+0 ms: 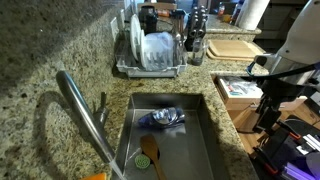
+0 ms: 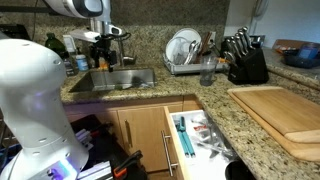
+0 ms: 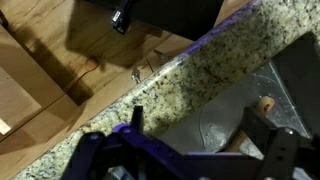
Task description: Close both the tap and the top drawer
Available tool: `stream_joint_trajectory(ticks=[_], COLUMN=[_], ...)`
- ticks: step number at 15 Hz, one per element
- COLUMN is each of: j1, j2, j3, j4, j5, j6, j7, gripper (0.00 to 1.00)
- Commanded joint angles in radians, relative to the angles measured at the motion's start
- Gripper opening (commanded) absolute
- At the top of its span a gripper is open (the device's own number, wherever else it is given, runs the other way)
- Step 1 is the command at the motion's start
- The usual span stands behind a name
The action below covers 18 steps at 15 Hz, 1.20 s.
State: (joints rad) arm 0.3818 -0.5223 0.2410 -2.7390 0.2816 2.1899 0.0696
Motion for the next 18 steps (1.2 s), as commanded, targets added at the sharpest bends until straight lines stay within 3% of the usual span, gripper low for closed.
stream_joint_trajectory(ticks=[1, 7, 8, 10, 11, 14, 16, 17, 18], j1=[-0.017, 0.165, 0.173, 0.066, 0.160, 0.156, 0.065, -0.047, -0.109], j2=[0.008, 0.234, 0.281, 0.374, 0.261, 0.292, 0.259, 0.276, 0.310], j3=[0.014, 0.183, 0.218, 0.337, 0.255, 0.267, 0.296, 0.349, 0.359], j4=[-0.002, 0.081, 0.115, 0.170, 0.105, 0.121, 0.058, 0.040, 0.050], j5=[-0.019, 0.170, 0.156, -0.067, 0.036, 0.013, -0.112, -0.240, -0.309], j6=[0.015, 0.510, 0.603, 0.790, 0.678, 0.700, 0.721, 0.813, 0.873], j7=[0.014, 0.068, 0.106, 0.274, 0.208, 0.240, 0.289, 0.384, 0.427], gripper=[1.00, 1.00, 1.00, 1.00, 1.00, 1.00, 1.00, 1.00, 1.00])
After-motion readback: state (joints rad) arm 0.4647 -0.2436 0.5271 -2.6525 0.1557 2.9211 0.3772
